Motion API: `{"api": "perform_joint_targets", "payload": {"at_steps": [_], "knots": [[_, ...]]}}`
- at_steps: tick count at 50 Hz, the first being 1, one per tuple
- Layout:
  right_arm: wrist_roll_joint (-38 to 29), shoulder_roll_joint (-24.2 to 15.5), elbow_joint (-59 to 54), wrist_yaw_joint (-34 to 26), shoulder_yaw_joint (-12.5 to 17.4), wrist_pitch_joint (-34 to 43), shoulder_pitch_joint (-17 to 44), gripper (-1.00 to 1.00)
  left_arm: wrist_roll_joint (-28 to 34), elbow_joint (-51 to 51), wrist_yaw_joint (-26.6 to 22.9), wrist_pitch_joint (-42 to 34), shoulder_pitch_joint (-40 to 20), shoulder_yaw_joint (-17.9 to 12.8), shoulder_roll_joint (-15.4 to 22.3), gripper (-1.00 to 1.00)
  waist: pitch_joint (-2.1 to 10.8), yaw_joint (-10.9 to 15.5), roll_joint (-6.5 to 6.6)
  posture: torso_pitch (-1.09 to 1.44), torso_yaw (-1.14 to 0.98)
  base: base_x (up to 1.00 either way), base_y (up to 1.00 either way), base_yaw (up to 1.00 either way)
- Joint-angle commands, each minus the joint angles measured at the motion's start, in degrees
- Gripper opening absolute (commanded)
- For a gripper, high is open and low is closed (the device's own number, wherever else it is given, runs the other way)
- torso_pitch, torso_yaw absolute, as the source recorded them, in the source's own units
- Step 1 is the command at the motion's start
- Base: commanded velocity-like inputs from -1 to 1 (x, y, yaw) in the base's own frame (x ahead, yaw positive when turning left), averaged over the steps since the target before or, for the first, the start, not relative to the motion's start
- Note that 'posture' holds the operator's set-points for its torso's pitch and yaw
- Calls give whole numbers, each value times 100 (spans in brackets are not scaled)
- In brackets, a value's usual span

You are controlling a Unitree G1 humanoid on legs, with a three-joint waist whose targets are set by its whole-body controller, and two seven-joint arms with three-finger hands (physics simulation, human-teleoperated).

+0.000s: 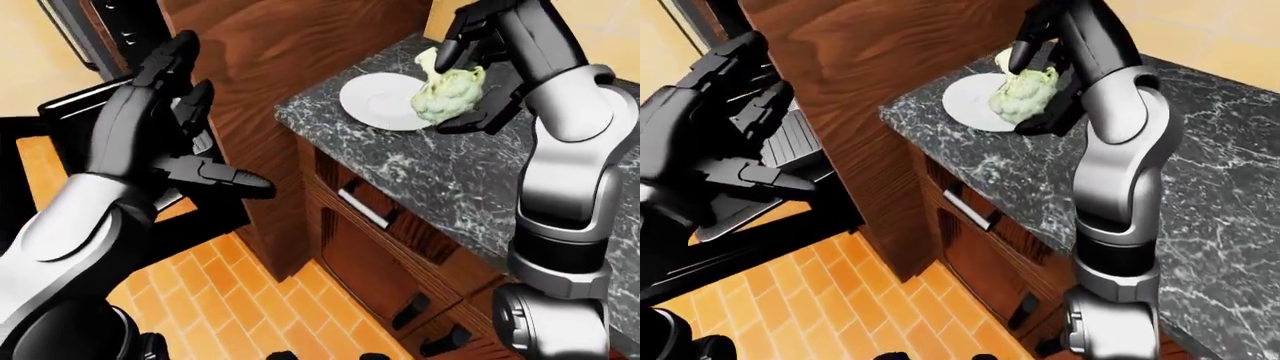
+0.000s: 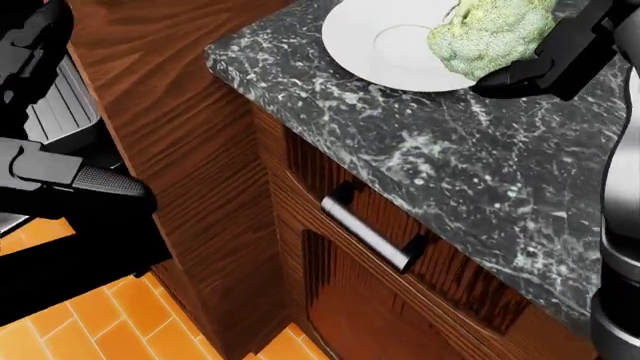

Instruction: Pick the broccoli from the oven and place it on the plate on the counter.

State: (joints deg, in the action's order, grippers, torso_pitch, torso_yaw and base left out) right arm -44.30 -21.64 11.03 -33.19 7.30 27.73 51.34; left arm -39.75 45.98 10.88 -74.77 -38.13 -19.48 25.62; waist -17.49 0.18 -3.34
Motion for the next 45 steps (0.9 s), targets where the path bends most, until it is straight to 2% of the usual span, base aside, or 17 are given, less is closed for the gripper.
{"api": "perform_joint_targets", "payload": {"at_steps": [1, 7, 9, 10, 12, 14, 16, 19, 21, 22, 28, 29, 30, 34, 36, 37, 45], "knots": [[12, -5, 192, 85, -21, -67, 271, -100, 17, 112, 63, 220, -135, -198, 130, 100, 257, 104, -60, 140, 0, 0, 0, 85], [12, -10, 212, 98, -39, -27, 291, -100, -111, 141, 123, 218, -100, -270, 170, 100, -23, -268, 315, 140, 0, 0, 0, 85], [17, -20, 186, 116, -33, -45, 305, -100, -136, 121, 133, 261, -81, -265, 195, 100, -9, -301, 548, 140, 0, 0, 0, 54], [13, -24, 181, 112, -37, -45, 308, -100, -150, 113, 142, 270, -83, -265, 205, 100, 30, -379, 796, 140, 0, 0, 34, 0], [5, -34, 165, 111, -36, -51, 314, -100, -180, 106, 165, 283, -77, -263, 219, 100, -13, -252, 582, 140, 0, 0, 13, 0], [-3, -41, 183, 99, -26, -29, 329, -100, -198, 97, 179, 311, -58, -252, 234, 100, 123, -203, 792, 140, 0, 0, 0, 0], [9, -43, 183, 103, -18, -32, 335, -100, -204, 74, 186, 340, -55, -237, 252, 100, 171, -117, 809, 140, 0, 0, 0, 0], [22, -55, 181, 100, -10, -14, 362, -100, -223, 70, 205, 363, -41, -226, 267, 100, 111, 15, 584, 140, 0, 0, 0, 0], [23, -62, 199, 87, -13, 0, 369, -100, -231, 68, 216, 374, -37, -217, 270, 100, 197, 97, 355, 140, 0, 0, 0, 0], [30, -65, 201, 89, -10, -4, 370, -100, -247, 74, 230, 357, -50, -222, 271, 100, 168, 57, 441, 140, 0, 0, 0, 0], [14, -84, 206, 72, -17, 80, 400, -100, -309, 84, 273, 347, -53, -229, 294, 100, 378, 39, 490, 140, 0, 0, 0, 0], [20, -82, 186, 84, -16, 69, 405, -100, -309, 73, 273, 360, -56, -224, 301, 100, 321, 29, 505, 140, 0, 12, -11, 0], [19, -83, 183, 84, -17, 71, 409, -100, -318, 74, 280, 354, -61, -229, 303, 100, 145, 18, 512, 140, 0, 14, -11, 0], [39, -80, 179, 94, -16, 38, 396, -100, -355, 79, 301, 360, -43, -240, 321, 100, 57, 39, 375, 140, 0, 21, -12, 0], [57, -87, 144, 116, -14, -9, 377, -100, -381, 84, 318, 348, -47, -254, 329, 100, 192, 111, 84, 140, 0, 12, 0, 0], [56, -96, 126, 114, -18, -27, 380, -100, -378, 70, 318, 369, -35, -255, 338, 100, 355, 106, 226, 140, 0, 0, 0, 0], [39, -142, -71, 61, -32, -71, 526, -100, -396, 50, 337, 446, 14, -229, 360, 100, 368, 81, 389, 140, 0, 0, 0, 0]]}}
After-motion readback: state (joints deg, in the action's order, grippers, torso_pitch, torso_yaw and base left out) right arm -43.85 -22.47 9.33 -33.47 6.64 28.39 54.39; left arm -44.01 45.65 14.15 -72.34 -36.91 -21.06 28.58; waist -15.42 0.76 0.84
